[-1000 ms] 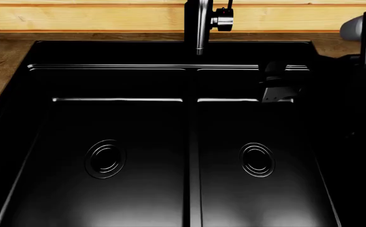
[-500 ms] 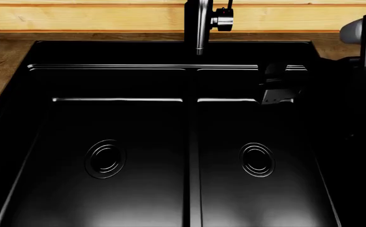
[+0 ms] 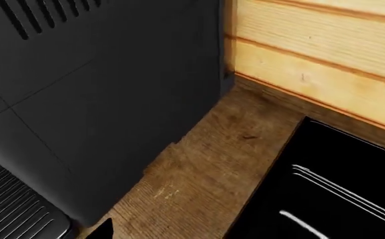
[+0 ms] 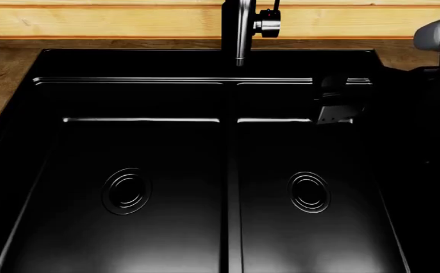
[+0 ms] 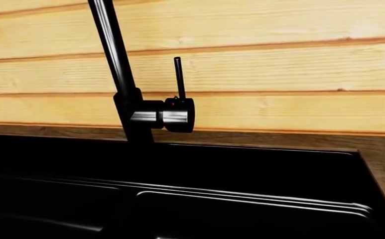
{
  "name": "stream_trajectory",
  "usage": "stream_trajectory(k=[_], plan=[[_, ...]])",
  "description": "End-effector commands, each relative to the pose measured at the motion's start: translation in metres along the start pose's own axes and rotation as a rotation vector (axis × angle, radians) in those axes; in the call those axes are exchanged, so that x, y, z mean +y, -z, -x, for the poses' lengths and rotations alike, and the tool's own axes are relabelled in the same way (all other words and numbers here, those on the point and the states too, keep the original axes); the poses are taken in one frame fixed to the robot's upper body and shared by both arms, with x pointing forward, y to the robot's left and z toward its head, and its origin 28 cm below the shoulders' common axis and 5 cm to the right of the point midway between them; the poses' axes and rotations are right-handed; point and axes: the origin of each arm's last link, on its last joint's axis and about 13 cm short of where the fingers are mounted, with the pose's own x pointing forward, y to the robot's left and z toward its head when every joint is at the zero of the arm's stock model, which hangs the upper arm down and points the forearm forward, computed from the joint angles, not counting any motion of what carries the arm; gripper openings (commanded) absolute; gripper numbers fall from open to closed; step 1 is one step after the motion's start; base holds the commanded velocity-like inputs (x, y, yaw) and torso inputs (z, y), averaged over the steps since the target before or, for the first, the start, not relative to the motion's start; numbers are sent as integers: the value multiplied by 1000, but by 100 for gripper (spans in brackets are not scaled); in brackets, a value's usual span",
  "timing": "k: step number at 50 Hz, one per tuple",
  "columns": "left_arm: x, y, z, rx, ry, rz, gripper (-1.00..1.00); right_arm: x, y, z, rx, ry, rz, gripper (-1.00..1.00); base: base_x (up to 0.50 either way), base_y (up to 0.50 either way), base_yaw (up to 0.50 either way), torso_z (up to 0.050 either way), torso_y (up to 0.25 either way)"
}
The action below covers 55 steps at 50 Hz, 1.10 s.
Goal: Pick the cup and bowl from the sink and place them on the counter for drying.
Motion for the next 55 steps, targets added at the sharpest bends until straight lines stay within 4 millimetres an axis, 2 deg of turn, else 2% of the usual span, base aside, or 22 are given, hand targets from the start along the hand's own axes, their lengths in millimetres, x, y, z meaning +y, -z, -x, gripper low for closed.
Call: stream_trajectory(k=[1,9,22,34,42,55], plan=[[-11,5,7,-42,252,-139,100,0,1,0,-12,-9,-8,100,0,0,0,0,0],[-23,8,8,-88,454,-201,100,-2,-3,2,-15,2,-1,100,0,0,0,0,0],[-41,15,10,-109,592,-258,100,-4,-3,0,-2,42,-27,100,0,0,0,0,0],[-52,17,7,-143,659,-308,100,-4,-11,1,-15,48,-3,100,0,0,0,0,0],[-62,14,7,-197,697,-336,100,-4,-10,-5,6,70,9,100,0,0,0,0,0],[-74,13,8,-211,720,-356,100,-4,-29,-7,-16,62,47,100,0,0,0,0,0]])
